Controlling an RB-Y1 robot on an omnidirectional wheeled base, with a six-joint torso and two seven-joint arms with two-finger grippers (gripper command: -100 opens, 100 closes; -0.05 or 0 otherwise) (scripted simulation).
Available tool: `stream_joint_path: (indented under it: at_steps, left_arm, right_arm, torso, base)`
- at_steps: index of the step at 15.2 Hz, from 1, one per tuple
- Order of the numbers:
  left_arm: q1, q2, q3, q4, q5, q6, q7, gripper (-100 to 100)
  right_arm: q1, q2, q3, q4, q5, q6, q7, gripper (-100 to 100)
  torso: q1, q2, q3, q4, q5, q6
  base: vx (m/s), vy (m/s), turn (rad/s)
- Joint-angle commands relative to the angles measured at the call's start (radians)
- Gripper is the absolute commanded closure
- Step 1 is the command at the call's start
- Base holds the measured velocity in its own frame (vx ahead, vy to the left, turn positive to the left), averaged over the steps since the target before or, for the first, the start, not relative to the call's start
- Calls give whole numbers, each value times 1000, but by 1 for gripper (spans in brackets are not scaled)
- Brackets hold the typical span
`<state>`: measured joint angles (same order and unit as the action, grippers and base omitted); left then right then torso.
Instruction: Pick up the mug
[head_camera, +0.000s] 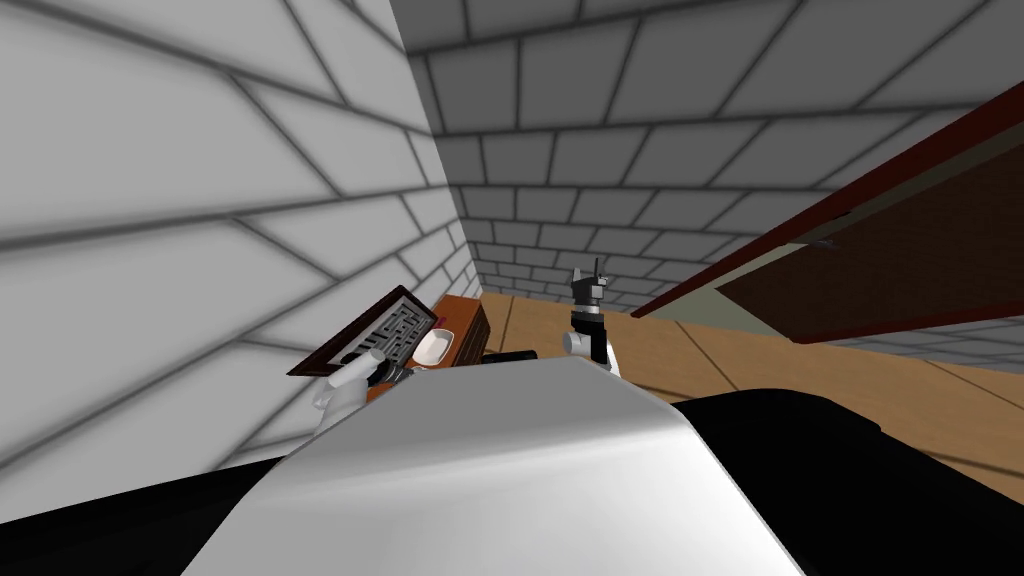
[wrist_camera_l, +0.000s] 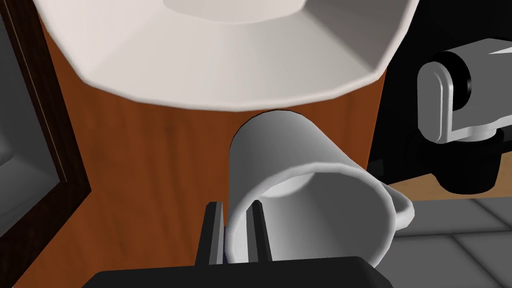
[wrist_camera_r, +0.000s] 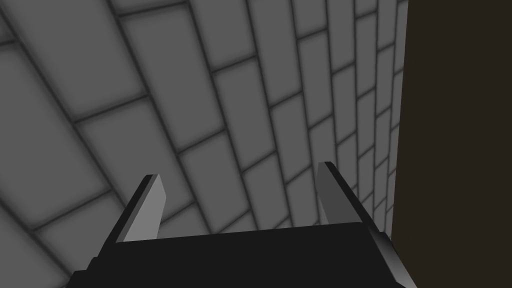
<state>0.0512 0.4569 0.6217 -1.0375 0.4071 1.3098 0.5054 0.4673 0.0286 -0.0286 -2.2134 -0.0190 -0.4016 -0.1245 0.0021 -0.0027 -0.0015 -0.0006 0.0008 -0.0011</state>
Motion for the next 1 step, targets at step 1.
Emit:
stream_joint_path:
  at_steps: [1]
  left_arm:
    - [0,0,0,0,0,0,0,100]
  right_arm:
    - [0,0,0,0,0,0,0,0]
  torso:
    - [0,0,0,0,0,0]
  base:
    - [-13,-9,-5]
